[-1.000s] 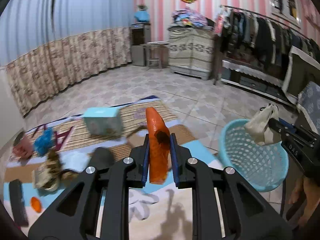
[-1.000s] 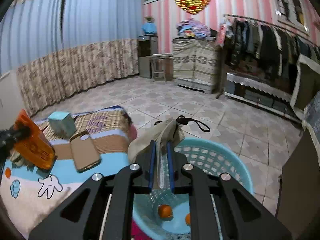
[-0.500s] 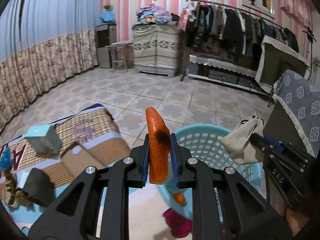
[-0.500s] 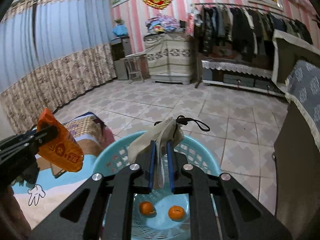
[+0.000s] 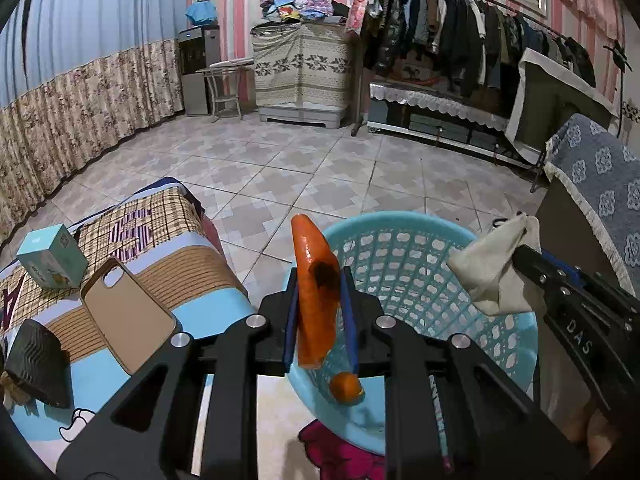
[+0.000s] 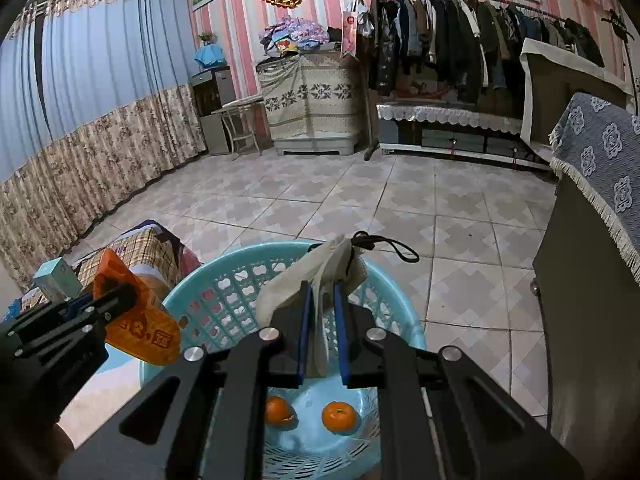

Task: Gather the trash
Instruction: 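Carry both bags over the blue basket and open both tools to drop them, then grasp the orange cup with the left tool while the right tool approaches the black cover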

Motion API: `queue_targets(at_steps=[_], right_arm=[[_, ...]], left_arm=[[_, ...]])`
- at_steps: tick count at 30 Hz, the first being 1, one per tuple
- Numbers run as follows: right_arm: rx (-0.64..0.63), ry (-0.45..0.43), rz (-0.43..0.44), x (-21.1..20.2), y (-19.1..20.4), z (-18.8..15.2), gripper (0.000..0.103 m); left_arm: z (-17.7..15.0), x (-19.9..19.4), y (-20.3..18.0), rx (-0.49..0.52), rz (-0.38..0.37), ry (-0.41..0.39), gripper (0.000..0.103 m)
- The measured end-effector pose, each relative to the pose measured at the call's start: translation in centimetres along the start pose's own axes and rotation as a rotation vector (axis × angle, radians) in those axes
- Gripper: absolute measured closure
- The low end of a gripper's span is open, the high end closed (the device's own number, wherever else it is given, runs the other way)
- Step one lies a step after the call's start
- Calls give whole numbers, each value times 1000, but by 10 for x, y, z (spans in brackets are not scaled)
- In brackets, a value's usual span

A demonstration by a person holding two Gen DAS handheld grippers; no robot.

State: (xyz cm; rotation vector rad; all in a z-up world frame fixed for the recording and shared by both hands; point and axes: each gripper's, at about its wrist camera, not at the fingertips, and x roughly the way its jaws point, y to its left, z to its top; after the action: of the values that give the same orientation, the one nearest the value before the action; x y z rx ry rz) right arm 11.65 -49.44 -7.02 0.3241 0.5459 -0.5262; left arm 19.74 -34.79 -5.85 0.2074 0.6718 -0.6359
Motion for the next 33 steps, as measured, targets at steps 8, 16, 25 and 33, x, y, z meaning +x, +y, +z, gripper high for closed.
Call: queue_targets(at_steps=[8,16,25,33], right_arm=[[-13,18,-2,3,5,-4,91],[-31,10,1,5,7,-7,89],[-73,2,-5,12,20,-16,67],[-77,-13,-38,9,24,-20,20]], left_arm=[[-6,6,4,20,35,5,48],[-10,-10,44,-57,138,-27,15],[-14,-14,64,-105,157,-33,8],[-12,-24,68,-123,167,-61,6]])
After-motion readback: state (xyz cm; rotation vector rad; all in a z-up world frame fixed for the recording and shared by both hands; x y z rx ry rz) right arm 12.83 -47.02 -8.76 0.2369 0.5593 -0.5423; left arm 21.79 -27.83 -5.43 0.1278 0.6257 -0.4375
